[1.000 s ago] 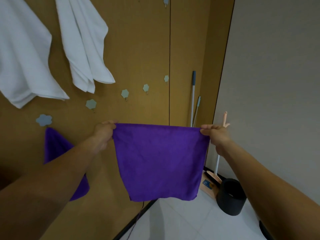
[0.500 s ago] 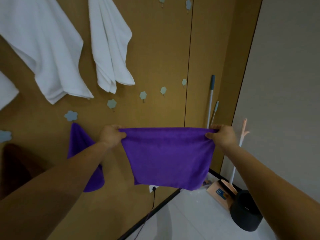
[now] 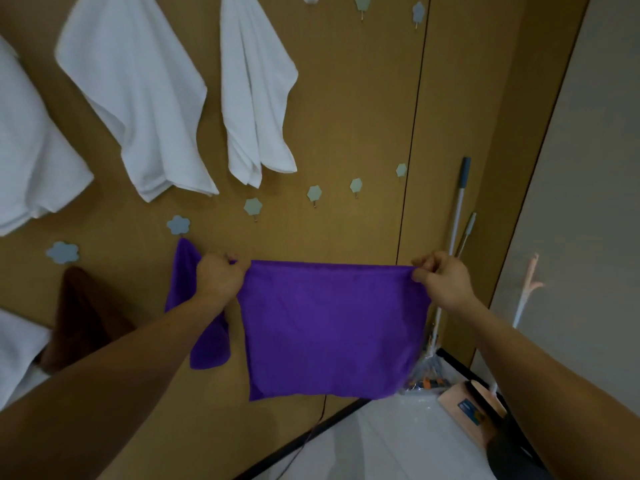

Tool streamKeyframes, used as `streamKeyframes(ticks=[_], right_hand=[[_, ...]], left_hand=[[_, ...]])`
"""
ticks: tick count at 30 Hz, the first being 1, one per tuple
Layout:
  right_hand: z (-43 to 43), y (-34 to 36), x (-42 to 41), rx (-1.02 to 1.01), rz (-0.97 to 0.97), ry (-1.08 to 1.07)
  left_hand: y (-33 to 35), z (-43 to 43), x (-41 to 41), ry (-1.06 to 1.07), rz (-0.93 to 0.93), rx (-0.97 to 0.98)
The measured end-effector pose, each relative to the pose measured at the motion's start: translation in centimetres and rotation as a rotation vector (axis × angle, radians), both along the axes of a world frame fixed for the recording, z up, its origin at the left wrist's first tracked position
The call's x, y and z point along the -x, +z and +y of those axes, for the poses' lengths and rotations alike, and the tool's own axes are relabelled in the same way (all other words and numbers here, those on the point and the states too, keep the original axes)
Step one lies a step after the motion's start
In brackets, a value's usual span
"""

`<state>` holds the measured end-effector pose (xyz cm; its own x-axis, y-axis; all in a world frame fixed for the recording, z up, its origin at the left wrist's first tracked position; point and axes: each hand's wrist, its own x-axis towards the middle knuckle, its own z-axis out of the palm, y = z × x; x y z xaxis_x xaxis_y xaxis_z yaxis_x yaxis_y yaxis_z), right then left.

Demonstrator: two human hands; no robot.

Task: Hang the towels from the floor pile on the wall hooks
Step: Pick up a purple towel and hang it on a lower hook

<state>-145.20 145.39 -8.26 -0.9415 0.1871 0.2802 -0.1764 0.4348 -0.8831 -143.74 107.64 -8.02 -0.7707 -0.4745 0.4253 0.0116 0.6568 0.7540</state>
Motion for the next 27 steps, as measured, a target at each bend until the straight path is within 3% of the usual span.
streamKeyframes(ticks=[4, 6, 10, 14, 15, 21, 24, 27], right_hand=[[-2.9, -0.4, 1.1, 0.264, 0.037, 0.019], [-4.3, -0.5, 1.7, 0.279, 0.007, 0.067], [-6.7, -0.4, 2.8, 0.212, -0.079, 0.294], [-8.2, -0.4, 4.3, -0.202, -0.157, 0.565], [-8.9, -0.2, 4.7, -0.22, -0.164, 0.586], [-13.0, 0.2, 7.5, 0.096, -0.123, 0.522], [-14.6, 0.2, 9.2, 0.126, -0.142, 0.499], [-16.1, -0.3, 11.0, 0.057, -0.141, 0.489]], left_hand=[[0.3, 1.0, -0.7, 0.027, 0.097, -0.376], [0.5, 1.2, -1.1, -0.005, 0.173, -0.521], [0.2, 0.1, -1.0, -0.044, 0.201, -0.601], [0.3, -0.9, 0.2, -0.083, 0.138, -0.515], [0.5, -1.2, 0.6, -0.121, 0.103, -0.479], [1.0, -3.1, 2.6, -0.65, -0.298, -0.159], [0.8, -3.7, 4.3, -0.7, -0.42, -0.026], [0.3, -4.5, 6.0, -0.724, -0.421, -0.035]])
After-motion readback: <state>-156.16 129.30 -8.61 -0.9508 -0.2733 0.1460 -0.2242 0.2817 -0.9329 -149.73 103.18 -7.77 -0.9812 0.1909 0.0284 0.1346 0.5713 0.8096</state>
